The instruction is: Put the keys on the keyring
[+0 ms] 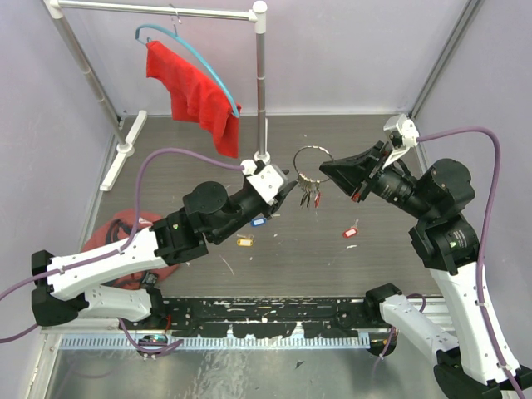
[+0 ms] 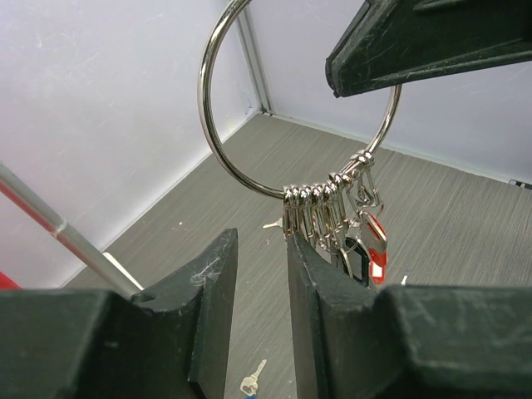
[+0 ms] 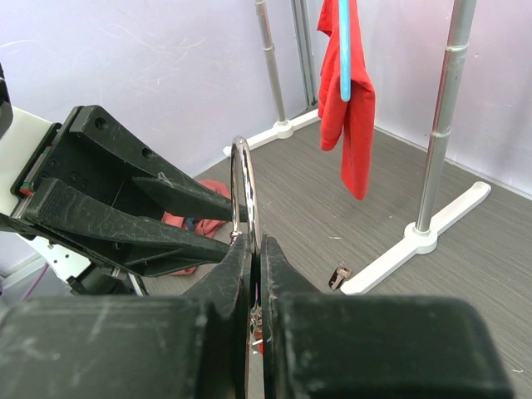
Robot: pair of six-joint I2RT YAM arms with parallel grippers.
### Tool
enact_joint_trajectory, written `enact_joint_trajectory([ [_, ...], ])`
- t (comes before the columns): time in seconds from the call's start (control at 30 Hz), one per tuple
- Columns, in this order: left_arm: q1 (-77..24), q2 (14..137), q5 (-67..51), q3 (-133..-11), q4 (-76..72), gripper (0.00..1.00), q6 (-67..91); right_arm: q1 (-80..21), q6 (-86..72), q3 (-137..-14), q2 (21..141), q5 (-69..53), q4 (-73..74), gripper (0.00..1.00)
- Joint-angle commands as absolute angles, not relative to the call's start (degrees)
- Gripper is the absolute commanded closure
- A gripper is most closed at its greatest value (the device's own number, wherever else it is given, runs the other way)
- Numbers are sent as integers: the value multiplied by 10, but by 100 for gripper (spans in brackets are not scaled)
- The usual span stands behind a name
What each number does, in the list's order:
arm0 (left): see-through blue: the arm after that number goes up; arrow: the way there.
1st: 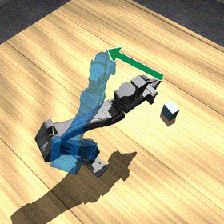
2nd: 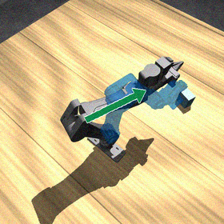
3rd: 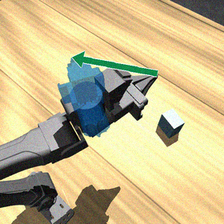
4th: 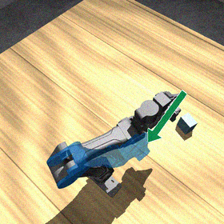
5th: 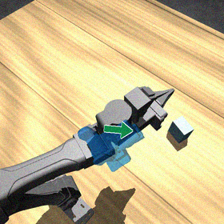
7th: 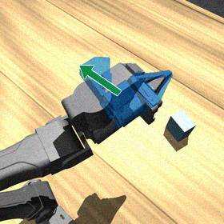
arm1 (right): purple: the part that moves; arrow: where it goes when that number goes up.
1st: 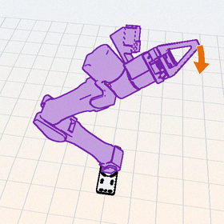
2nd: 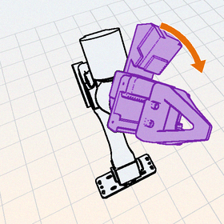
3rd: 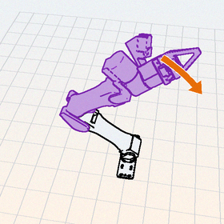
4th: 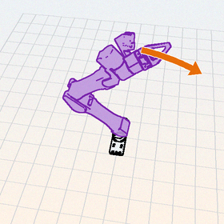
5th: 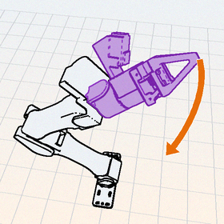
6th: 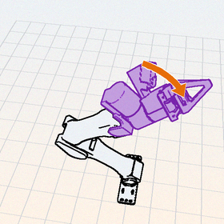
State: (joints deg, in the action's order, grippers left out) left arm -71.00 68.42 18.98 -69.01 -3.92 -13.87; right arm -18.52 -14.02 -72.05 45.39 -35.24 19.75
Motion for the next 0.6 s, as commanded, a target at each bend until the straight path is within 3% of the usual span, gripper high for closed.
enact_joint_trajectory([
  [0.0, -713, 687, 187, -706, -69, 62, -135, -184, -152, -720, 448, -359, 154, 96],
  [0.57, -716, 695, 188, -704, -72, 62, -132, -184, -152, -718, 447, -358, 154, 96],
])
